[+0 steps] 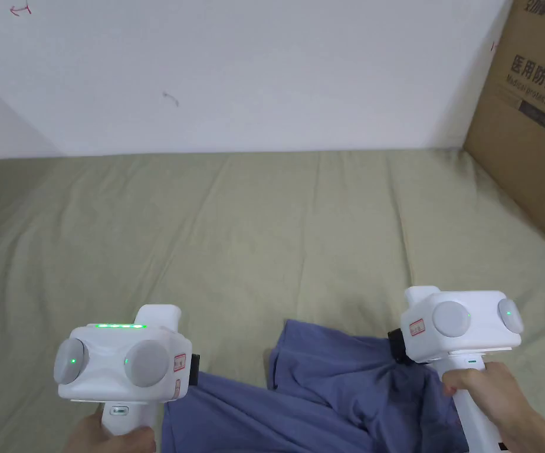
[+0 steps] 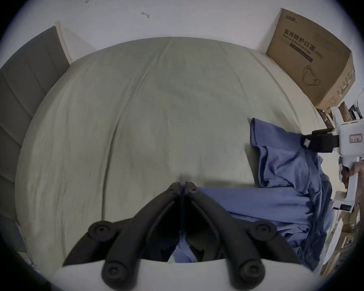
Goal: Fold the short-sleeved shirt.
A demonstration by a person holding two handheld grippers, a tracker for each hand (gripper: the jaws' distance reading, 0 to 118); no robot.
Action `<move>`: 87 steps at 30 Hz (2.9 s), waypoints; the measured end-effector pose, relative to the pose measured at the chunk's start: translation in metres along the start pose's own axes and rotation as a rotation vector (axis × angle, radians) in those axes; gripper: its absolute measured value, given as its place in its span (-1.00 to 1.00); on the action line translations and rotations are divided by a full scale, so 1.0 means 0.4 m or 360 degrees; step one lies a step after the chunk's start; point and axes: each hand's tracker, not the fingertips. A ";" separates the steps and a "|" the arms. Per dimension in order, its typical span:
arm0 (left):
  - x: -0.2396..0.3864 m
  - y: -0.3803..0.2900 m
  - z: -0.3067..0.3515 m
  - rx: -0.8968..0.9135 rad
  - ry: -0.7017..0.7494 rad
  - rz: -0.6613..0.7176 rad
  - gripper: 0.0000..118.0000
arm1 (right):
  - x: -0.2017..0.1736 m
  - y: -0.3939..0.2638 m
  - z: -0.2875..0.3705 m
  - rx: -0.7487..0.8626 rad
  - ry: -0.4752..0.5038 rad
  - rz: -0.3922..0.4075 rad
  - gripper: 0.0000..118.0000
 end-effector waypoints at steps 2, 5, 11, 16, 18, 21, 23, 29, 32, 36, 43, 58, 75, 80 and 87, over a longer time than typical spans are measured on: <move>0.000 0.006 0.037 0.0027 -0.0001 -0.0021 -0.97 | 0.003 0.003 0.057 0.0084 0.0041 -0.0083 -0.90; -0.007 0.027 0.109 0.0097 0.0029 -0.0042 -0.97 | 0.025 0.023 0.152 0.0204 -0.0017 -0.0166 -0.91; -0.043 0.099 0.294 0.0326 0.0163 -0.0054 -0.97 | 0.054 0.072 0.450 0.0538 -0.0055 -0.0167 -0.91; -0.104 0.184 0.489 0.0531 0.0279 -0.0092 -0.97 | 0.115 0.125 0.714 0.0733 -0.0093 -0.0215 -0.91; -0.123 0.209 0.574 0.0614 0.0309 -0.0054 -0.97 | 0.137 0.131 0.812 0.0825 -0.0084 -0.0284 -0.91; -0.160 0.238 0.689 0.0747 0.0311 -0.0012 -0.97 | 0.176 0.136 0.939 0.0948 0.0006 -0.0361 -0.91; -0.181 0.256 0.758 0.0788 0.0331 0.0015 -0.97 | 0.183 0.132 1.013 0.0991 0.0055 -0.0369 -0.91; -0.202 0.305 0.910 0.0939 0.0370 0.0018 -0.97 | 0.158 0.163 1.151 0.1127 0.0012 -0.0345 -0.91; -0.201 0.349 0.960 0.0984 0.0396 0.0042 -0.97 | 0.134 0.200 1.196 0.1196 0.0020 -0.0378 -0.91; -0.197 0.440 1.013 0.1042 0.0469 0.0067 -0.97 | 0.102 0.280 1.246 0.1250 -0.0033 -0.0375 -0.91; -0.202 0.651 1.065 0.1158 0.0584 0.0087 -0.97 | 0.063 0.481 1.306 0.1351 -0.0081 -0.0443 -0.91; -0.231 0.822 1.030 0.1366 0.0704 0.0062 -0.97 | 0.026 0.642 1.265 0.1504 -0.0079 -0.0485 -0.91; -0.284 0.492 0.059 0.0357 0.0593 0.0080 -0.97 | 0.078 0.509 0.346 0.0552 -0.0207 -0.0397 -0.91; -0.268 0.339 -0.144 0.0043 0.0601 0.0031 -0.97 | 0.122 0.356 0.088 0.0247 -0.0150 -0.0548 -0.91; -0.312 0.170 -0.090 0.0044 0.0555 0.0045 -0.97 | 0.148 0.174 0.098 0.0184 -0.0186 -0.0456 -0.91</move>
